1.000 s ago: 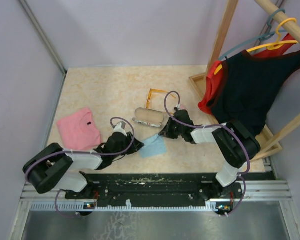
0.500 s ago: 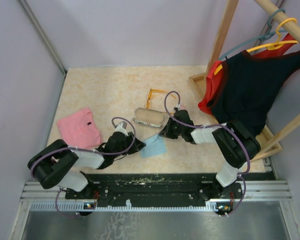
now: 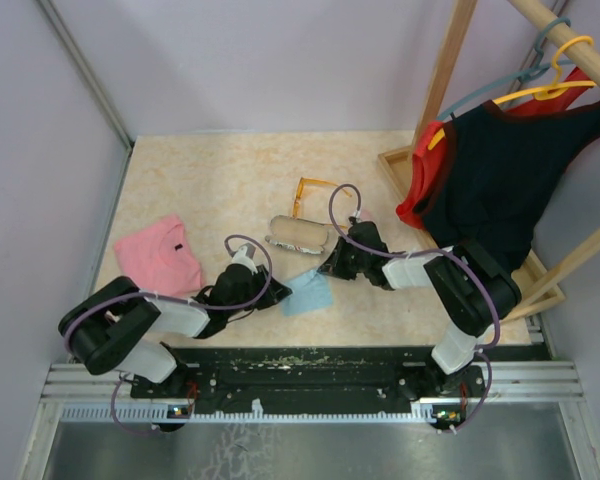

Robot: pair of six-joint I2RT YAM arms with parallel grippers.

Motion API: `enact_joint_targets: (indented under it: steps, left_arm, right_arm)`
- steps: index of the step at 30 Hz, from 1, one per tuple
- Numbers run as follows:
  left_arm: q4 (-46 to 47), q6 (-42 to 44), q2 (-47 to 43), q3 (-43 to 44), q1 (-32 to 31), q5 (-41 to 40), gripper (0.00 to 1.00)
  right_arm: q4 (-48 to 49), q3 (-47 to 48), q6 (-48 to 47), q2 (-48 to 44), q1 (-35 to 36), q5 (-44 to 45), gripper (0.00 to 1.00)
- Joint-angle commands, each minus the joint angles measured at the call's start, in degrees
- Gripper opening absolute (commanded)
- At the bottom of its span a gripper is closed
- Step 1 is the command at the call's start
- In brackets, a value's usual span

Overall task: Organize the sunglasses
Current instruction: Fold the glasses cleaning cloth at the center of the board.

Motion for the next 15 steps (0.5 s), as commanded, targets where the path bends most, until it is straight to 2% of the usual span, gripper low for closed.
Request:
enact_joint_targets:
  steps: [1, 5, 10, 15]
  left_arm:
    - [0.13, -0.18, 1.28, -0.11, 0.2, 0.04, 0.27]
    - [-0.11, -0.08, 1.5, 0.11, 0.2, -0.26, 0.19]
    - [-2.01, 0.82, 0.39, 0.52, 0.26, -1.55, 0.02]
    - [-3.93, 2.0, -2.24, 1.03, 0.73, -2.78, 0.01]
  right_arm:
    - [2.46, -0.34, -0.54, -0.43, -0.43, -0.36, 0.0]
    - [2.45, -0.43, -0.5, -0.46, -0.43, -0.42, 0.0]
    - [2.46, -0.67, -0.65, -0.85, -0.43, -0.29, 0.0]
    - [1.77, -0.97, -1.03, -3.43, -0.43, -0.17, 0.0]
